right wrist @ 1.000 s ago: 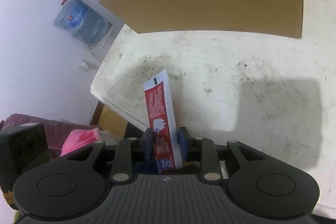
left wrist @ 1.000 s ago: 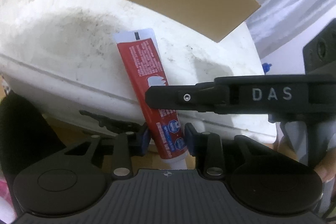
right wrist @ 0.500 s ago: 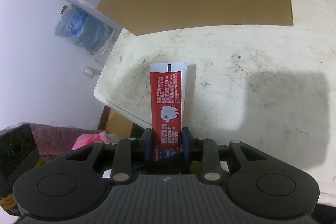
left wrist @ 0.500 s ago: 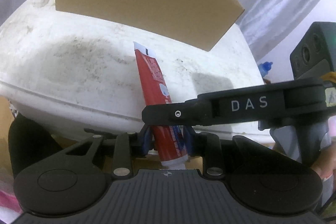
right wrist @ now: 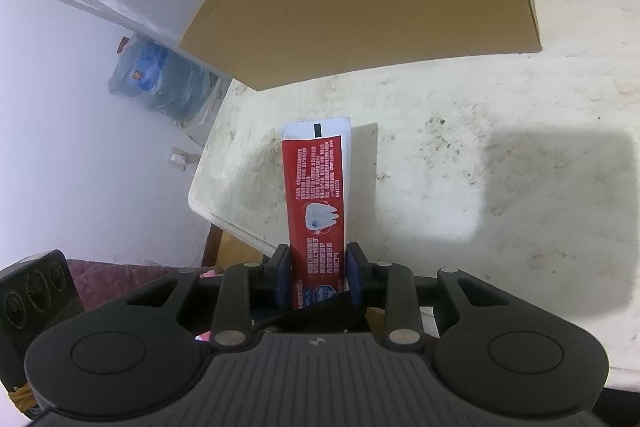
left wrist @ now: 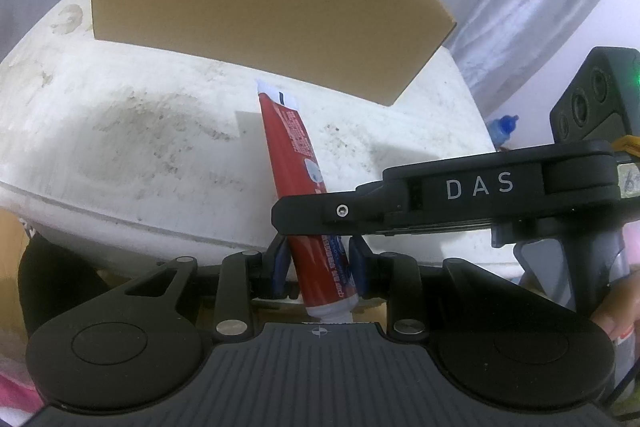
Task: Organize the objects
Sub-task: 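Regrip the toothpaste tube with the right tool and lift it upright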
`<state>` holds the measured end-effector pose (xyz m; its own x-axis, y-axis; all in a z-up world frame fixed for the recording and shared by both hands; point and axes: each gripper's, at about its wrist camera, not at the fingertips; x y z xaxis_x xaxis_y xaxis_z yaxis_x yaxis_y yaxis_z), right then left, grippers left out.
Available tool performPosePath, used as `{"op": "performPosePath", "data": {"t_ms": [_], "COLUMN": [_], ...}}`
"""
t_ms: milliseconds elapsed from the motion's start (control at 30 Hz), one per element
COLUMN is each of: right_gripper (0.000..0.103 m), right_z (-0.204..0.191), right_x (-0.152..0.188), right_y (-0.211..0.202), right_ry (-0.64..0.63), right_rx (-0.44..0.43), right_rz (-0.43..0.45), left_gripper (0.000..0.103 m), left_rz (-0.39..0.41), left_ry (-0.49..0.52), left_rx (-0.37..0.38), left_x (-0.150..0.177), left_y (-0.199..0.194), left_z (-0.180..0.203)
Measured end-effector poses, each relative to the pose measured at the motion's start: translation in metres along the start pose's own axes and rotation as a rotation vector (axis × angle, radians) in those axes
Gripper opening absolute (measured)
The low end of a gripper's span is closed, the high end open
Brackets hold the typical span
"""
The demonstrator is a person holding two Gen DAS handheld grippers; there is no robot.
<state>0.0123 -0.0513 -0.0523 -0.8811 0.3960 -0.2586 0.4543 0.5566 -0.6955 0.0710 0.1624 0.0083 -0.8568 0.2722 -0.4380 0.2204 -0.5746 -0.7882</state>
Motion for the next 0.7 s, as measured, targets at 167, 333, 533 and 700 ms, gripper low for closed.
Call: {"op": "performPosePath", "data": {"t_ms": [167, 333, 533, 700], "right_gripper": [0.033, 0.033, 0.033, 0.033], "right_z": [0.001, 0.002, 0.002, 0.004], "right_x": [0.001, 0.001, -0.001, 0.001], "right_y": [-0.002, -0.006, -0.01, -0.015], "right_ry": [0.005, 0.006, 0.01, 0.015], "right_rx": [-0.005, -0.013, -0.023, -0.031], "right_rz": [0.006, 0.018, 0.029, 0.034], "left_gripper": [0.031, 0.031, 0.031, 0.031], "left_rz": [0.003, 0.011, 0.02, 0.023], "left_ry": [0.008, 0.019, 0.03, 0.039], "left_rx": [-0.005, -0.008, -0.012, -0.016], "left_x": [0.0, -0.002, -0.003, -0.003], "left_y": [-0.002, -0.006, -0.009, -0.01], "left_z": [0.001, 0.002, 0.003, 0.005]}}
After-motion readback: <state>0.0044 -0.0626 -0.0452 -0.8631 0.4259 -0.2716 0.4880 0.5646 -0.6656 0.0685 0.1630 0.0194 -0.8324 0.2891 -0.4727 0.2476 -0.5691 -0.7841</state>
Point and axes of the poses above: each gripper's, at about its wrist camera, not at the fingertips, and y roughly the way its jaws point, z to its right, x to its underside, and after that the axes turned 1 degree about -y, right-handed
